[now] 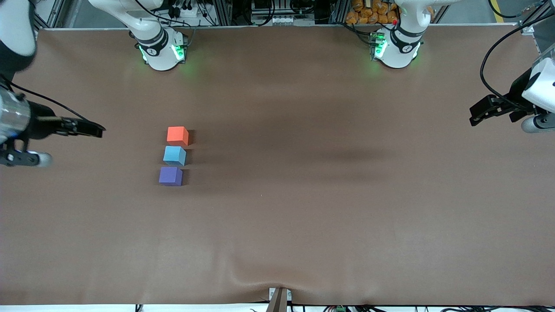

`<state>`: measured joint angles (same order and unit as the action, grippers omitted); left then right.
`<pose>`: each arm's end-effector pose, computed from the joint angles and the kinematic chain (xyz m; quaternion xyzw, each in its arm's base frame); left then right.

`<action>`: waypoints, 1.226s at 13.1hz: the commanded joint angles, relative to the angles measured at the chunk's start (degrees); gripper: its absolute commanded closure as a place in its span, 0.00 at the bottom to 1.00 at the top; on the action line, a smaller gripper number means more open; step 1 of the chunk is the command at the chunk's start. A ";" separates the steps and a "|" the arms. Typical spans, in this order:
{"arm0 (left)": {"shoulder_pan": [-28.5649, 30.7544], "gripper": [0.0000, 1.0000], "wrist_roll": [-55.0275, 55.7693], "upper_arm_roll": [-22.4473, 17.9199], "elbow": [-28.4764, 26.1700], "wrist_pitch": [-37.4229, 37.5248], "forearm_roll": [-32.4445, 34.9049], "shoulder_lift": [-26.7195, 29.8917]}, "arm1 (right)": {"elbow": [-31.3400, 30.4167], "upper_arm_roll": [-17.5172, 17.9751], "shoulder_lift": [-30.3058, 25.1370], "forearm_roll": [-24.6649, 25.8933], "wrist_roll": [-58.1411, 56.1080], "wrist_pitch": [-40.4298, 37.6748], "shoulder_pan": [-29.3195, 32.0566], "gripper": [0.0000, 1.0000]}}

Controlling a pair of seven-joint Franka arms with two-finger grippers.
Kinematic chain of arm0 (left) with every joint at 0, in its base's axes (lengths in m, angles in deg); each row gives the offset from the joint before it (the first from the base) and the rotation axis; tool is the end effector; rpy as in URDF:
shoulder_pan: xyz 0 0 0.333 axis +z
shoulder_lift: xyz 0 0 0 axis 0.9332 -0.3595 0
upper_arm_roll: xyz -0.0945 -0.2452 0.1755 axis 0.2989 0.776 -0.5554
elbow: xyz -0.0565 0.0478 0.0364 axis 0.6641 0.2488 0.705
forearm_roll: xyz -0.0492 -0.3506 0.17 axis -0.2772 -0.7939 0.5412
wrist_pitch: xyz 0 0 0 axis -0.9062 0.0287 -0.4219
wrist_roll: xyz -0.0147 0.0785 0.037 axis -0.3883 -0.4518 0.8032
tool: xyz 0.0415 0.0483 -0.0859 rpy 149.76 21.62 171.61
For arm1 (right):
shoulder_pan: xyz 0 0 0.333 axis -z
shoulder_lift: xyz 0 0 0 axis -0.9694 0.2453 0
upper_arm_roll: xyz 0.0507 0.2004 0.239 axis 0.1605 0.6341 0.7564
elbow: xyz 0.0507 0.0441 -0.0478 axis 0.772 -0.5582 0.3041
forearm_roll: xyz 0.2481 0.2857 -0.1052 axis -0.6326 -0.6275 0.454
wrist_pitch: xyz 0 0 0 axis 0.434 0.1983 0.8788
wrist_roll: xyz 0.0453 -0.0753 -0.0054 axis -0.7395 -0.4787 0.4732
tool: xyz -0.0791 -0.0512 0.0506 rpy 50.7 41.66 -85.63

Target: Place blue block between orange and purple blocks

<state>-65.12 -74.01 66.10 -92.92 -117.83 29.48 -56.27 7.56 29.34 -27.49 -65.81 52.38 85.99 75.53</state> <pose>0.5567 -0.0372 0.6186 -0.9989 -0.0410 -0.0112 0.0217 0.5966 0.0291 0.6034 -0.9931 0.0405 0.1028 0.0405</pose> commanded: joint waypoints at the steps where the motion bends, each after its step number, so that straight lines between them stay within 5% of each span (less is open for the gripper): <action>1: 0.76 0.00 -0.65 0.58 -0.90 0.18 0.37 1.24 | -1.93 1.18 -5.34 0.25 -0.18 -0.81 0.54 0.00; 7: 0.76 0.00 -1.18 0.67 -0.99 0.62 -0.68 1.68 | -13.02 0.83 -15.11 1.12 -0.26 3.94 0.97 0.00; 16: 0.85 0.00 -5.66 0.32 -0.55 0.80 -2.36 1.77 | -6.96 1.09 -13.63 5.17 -2.82 4.12 0.71 0.00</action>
<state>-65.12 -78.26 66.12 -93.13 -117.79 28.25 -55.85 -1.89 29.72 -41.74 -61.63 50.42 90.69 75.55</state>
